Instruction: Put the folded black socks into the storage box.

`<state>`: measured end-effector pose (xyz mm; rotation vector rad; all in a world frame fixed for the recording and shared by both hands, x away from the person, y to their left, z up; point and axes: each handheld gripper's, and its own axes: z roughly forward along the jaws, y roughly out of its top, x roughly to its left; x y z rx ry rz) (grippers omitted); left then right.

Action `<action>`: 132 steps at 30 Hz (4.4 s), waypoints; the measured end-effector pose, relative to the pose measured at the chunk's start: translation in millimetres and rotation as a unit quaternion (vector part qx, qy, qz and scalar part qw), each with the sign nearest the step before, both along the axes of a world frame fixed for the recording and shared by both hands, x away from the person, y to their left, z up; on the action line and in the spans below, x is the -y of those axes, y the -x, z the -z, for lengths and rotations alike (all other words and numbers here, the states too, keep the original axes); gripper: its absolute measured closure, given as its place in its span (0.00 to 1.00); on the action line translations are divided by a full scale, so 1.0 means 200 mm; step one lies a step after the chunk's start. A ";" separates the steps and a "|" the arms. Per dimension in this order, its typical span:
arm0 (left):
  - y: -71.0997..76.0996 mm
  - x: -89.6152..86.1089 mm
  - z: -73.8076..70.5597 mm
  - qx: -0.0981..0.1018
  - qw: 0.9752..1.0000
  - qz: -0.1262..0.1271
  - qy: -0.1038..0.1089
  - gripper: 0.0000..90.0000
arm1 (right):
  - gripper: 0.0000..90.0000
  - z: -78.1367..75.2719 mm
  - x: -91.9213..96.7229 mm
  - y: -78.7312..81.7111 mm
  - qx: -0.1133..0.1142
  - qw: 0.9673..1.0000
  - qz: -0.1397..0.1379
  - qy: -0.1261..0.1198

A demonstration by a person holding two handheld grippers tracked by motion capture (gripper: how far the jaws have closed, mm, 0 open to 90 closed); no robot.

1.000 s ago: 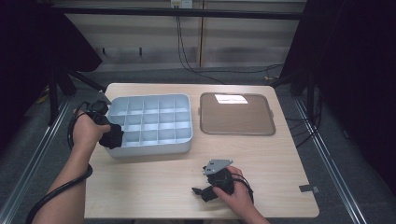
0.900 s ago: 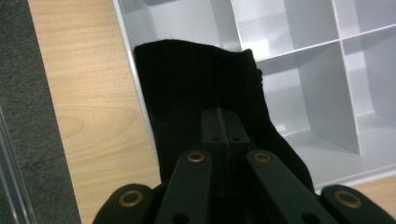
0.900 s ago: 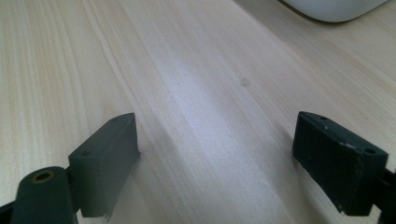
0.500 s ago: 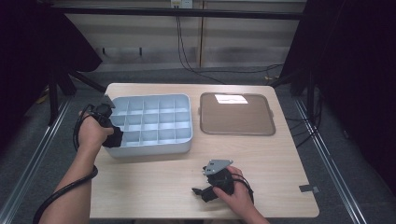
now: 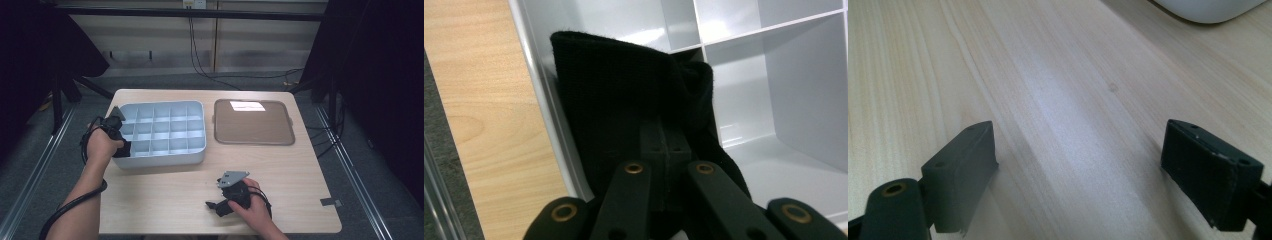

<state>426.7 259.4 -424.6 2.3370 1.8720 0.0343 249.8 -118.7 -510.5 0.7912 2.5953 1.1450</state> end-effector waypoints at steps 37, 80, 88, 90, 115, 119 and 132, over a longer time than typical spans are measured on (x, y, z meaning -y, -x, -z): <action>0.00 0.01 0.09 0.006 1.000 0.006 -0.009 1.00 | 0.16 0.00 0.00 0.00 0.001 1.000 -0.001 0.001; 0.05 -0.05 -0.17 0.095 0.995 0.020 0.017 0.72 | 0.16 0.00 0.00 0.00 -0.002 1.000 -0.001 0.001; 0.06 -0.04 -0.19 0.104 0.994 0.024 0.029 0.59 | 0.16 0.00 0.00 0.00 -0.002 1.000 -0.001 0.001; 0.07 -0.04 -0.19 0.108 0.993 0.024 0.034 0.56 | 0.16 0.00 0.00 0.00 -0.002 1.000 -0.001 0.001; 0.20 0.03 -0.24 0.120 0.987 0.077 0.068 0.40 | 0.16 0.00 0.00 0.00 -0.001 1.000 -0.002 0.002; 0.22 0.05 -0.26 0.126 0.985 0.094 0.072 0.40 | 0.16 0.00 0.00 0.00 -0.001 1.000 -0.002 0.002; 0.27 0.10 -0.25 0.131 0.981 0.113 0.092 0.34 | 0.16 0.00 0.00 0.00 0.000 1.000 -0.002 0.002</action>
